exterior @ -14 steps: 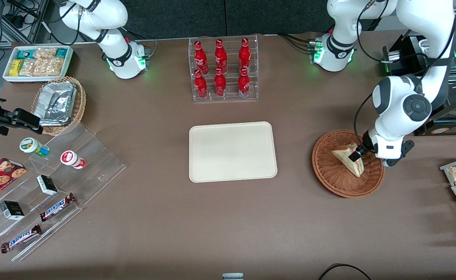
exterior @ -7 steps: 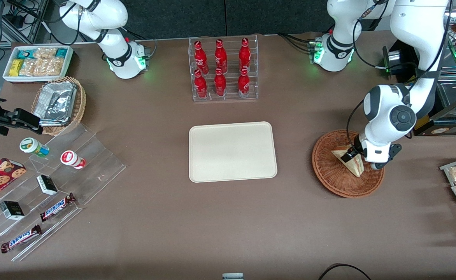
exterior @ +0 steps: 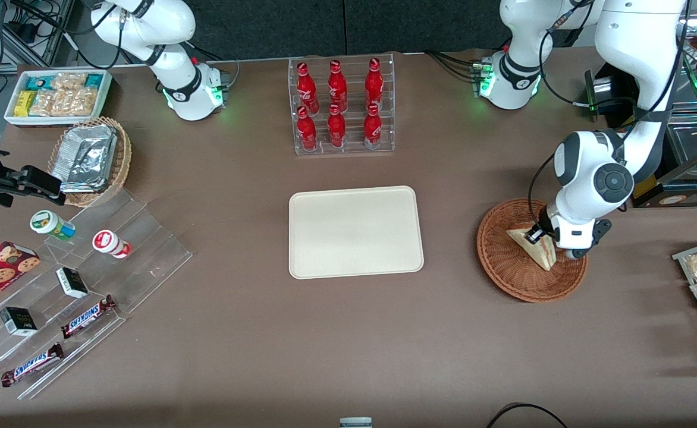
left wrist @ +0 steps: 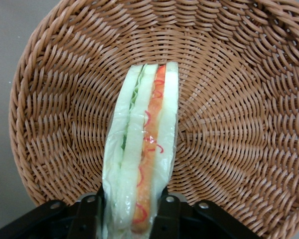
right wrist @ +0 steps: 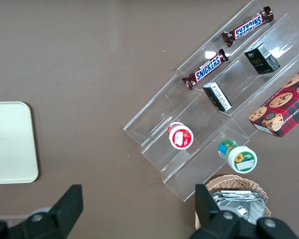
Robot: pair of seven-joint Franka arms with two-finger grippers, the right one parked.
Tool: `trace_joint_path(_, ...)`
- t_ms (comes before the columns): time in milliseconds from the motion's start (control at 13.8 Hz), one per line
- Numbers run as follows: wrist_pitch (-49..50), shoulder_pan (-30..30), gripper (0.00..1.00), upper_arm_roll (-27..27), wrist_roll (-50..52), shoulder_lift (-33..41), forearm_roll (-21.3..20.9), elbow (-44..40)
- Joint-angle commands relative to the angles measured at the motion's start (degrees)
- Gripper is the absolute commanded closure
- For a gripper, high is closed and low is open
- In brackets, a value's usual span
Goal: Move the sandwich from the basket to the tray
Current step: 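Close the left gripper on the sandwich's wrapped edge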
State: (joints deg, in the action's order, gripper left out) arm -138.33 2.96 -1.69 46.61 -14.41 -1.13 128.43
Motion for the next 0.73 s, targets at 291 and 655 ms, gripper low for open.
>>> trace_joint_path(291,21.13,4.06,1.00,-0.07,0.06,0.08,-0.19,-14.76)
trace_joint_path(655,29.96,13.98,1.00,-0.16,0.94,0.08,0.07,-22.52)
